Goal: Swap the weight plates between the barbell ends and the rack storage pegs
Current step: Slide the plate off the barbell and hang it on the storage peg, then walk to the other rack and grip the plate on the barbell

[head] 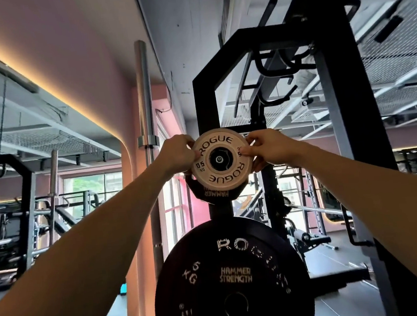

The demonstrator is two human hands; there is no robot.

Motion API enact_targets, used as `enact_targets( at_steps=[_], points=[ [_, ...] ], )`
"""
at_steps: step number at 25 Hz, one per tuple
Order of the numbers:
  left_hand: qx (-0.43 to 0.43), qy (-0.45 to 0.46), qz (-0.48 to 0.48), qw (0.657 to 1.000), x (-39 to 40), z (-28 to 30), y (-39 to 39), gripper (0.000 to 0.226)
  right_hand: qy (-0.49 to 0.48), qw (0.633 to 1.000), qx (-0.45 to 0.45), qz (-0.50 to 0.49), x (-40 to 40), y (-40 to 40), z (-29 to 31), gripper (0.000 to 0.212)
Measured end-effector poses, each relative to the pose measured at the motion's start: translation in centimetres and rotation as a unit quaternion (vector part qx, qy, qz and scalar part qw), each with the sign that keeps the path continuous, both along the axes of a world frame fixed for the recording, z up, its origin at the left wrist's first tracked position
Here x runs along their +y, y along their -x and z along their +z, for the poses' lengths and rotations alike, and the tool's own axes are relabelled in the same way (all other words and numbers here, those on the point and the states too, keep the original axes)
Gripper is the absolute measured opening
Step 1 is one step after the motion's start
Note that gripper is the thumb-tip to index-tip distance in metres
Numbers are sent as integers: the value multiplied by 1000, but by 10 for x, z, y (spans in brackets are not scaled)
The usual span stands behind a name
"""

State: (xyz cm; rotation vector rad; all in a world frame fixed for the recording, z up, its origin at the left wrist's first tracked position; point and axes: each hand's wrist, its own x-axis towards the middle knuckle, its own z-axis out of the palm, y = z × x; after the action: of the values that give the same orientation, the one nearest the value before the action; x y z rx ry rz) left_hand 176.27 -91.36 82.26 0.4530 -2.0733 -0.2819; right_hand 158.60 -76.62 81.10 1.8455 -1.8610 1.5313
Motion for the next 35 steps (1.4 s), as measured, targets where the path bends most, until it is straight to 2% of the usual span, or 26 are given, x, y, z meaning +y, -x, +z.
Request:
enact_targets(
  at_steps=[7, 10, 13, 17, 20, 25, 29, 31, 35],
  points=[
    [17, -2, 23, 1000, -36, -2, 32, 21, 18, 999, -39, -24, -39, 22, -3, 14],
    [30, 36, 65, 997, -52, -8, 50, 18, 30, 998, -33, -46, -58, 38, -5, 17],
    [31, 74, 108, 991, -69, -12, 68, 28, 40, 996, -24, -71, -77, 53, -8, 22],
    [16, 104, 156, 982, -90, -9, 81, 17, 12, 996, -18, -81, -95, 66, -8, 22],
    [-4, 137, 205, 969, -109, -13, 92, 21, 8, 994, -10, -110, -111, 76, -9, 33],
    [28, 120, 208, 970, -122, -13, 108, 25, 13, 992, -11, -123, -122, 86, -6, 38],
    [35, 97, 193, 976, -121, -19, 108, 29, 36, 991, -30, -123, -124, 82, -15, 30],
    [36, 81, 172, 981, -118, -26, 107, 31, 44, 989, -7, -139, -124, 82, -24, 29],
    [-23, 83, 132, 987, -110, -52, 98, 29, 15, 990, 49, -133, -109, 86, -45, 34]
  ],
)
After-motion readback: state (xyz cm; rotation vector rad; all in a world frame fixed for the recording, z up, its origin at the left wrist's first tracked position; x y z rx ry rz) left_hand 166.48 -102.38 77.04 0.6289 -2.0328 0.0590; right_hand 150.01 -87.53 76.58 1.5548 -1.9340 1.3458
